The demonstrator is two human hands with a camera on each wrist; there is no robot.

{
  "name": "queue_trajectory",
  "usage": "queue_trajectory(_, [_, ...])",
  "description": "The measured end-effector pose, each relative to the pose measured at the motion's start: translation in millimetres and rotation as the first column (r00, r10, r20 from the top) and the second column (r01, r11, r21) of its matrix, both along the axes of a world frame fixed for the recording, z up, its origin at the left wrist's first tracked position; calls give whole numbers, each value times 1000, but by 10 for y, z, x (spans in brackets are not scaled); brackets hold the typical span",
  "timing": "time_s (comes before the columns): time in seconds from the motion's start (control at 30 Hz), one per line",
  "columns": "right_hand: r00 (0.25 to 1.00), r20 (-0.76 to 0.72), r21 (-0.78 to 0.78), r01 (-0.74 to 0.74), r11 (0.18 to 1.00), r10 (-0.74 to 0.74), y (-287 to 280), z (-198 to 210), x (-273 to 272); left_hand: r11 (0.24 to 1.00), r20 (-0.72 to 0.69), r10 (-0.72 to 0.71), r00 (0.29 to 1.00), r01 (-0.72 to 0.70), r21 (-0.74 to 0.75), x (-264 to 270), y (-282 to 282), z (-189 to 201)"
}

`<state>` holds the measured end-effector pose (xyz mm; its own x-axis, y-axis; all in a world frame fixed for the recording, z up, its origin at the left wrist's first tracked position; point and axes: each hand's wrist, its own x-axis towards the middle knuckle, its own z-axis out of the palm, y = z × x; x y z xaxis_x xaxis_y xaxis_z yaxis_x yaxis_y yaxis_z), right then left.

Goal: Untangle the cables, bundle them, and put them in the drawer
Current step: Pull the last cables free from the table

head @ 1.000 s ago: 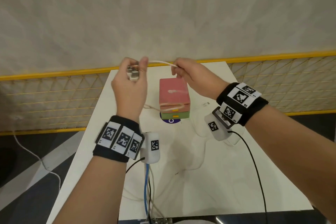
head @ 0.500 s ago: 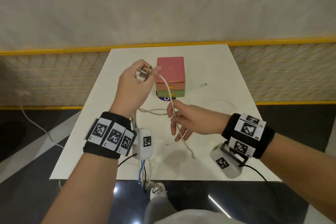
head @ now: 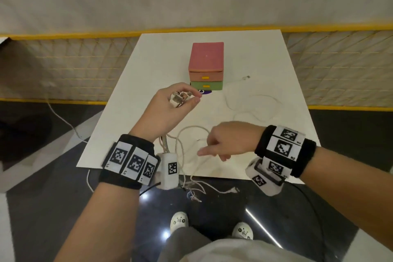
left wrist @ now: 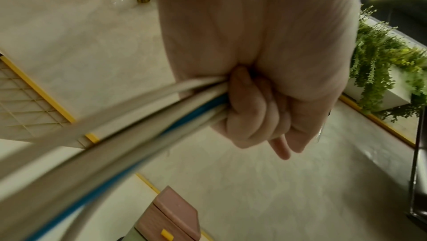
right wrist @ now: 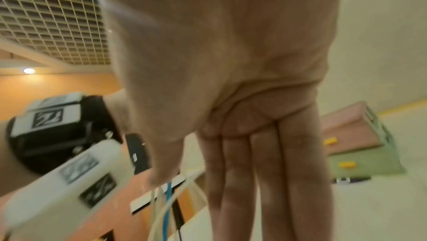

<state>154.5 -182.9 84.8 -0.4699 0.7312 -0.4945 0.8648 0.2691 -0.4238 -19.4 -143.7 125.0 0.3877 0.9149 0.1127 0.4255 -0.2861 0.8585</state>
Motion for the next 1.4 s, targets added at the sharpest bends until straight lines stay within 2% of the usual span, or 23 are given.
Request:
queue_trajectory(0.03, [995, -59, 146, 87, 985, -80, 46, 81, 12, 1000, 18, -14, 1000, 14, 12, 13, -3, 28])
queue_trajectory(0.07, [975, -166, 219, 182, 959, -148, 90, 148, -4, 999, 41, -28, 999, 27, 23, 34, -8, 54])
queue_trajectory(0.13, [892, -421, 145, 247, 958, -166, 157, 269, -102, 998, 105, -50, 993, 47, 31, 81, -28, 122])
queue_trajectory(0.2, [786, -600, -6, 183, 983, -150, 196, 298, -290, 998, 179, -56, 982, 52, 28, 95, -31, 191])
queue_trajectory(0.3, [716, -682, -84, 123, 989, -147, 177, 148, -589, 998, 321, -40, 946, 53, -32, 26, -14, 266])
queue_trajectory(0.4, [720, -672, -98, 142, 985, -171, 23, -258, -809, 999, 419, 8, 908, 14, -50, -126, 36, 375])
queue_trajectory(0.53, [864, -484, -119, 93, 989, -139, -242, -904, -878, 996, 573, 89, 815, -70, -55, -431, 173, 535])
queue_trajectory(0.63, [957, -290, -159, -41, 986, -7, -164, -1024, -789, 986, 543, 161, 824, -111, -125, -669, 237, 470])
queue_trajectory(0.7, [988, -152, -113, -42, 993, 25, 15, -1020, -761, 977, 473, 192, 860, -124, -171, -783, 251, 330])
queue_trajectory(0.87, [976, -158, 113, 171, 979, -152, 456, -1047, -964, 927, 372, 327, 868, -220, -303, -875, 251, -99])
queue_trajectory(1.03, [991, -37, 63, 132, 989, -129, 574, -1303, -1382, 886, 351, 410, 842, -278, -370, -902, 265, -310])
queue_trajectory(1.17, [990, 42, 46, 132, 990, -134, 620, -1413, -1503, 856, 343, 469, 814, -322, -405, -991, 351, -353])
queue_trajectory(1.23, [983, 6, 70, 183, 981, -184, 631, -1438, -1474, 846, 347, 487, 801, -333, -417, -1038, 395, -369])
queue_trajectory(1.3, [950, -118, 103, 302, 948, -289, 645, -1408, -1385, 843, 352, 494, 795, -337, -420, -1073, 433, -391])
queue_trajectory(1.33, [912, -215, 117, 379, 918, -349, 647, -1352, -1336, 840, 347, 499, 794, -346, -417, -1090, 450, -407])
queue_trajectory(1.4, [785, -432, 112, 535, 837, -444, 647, -1187, -1255, 824, 314, 528, 789, -388, -413, -1116, 491, -459])
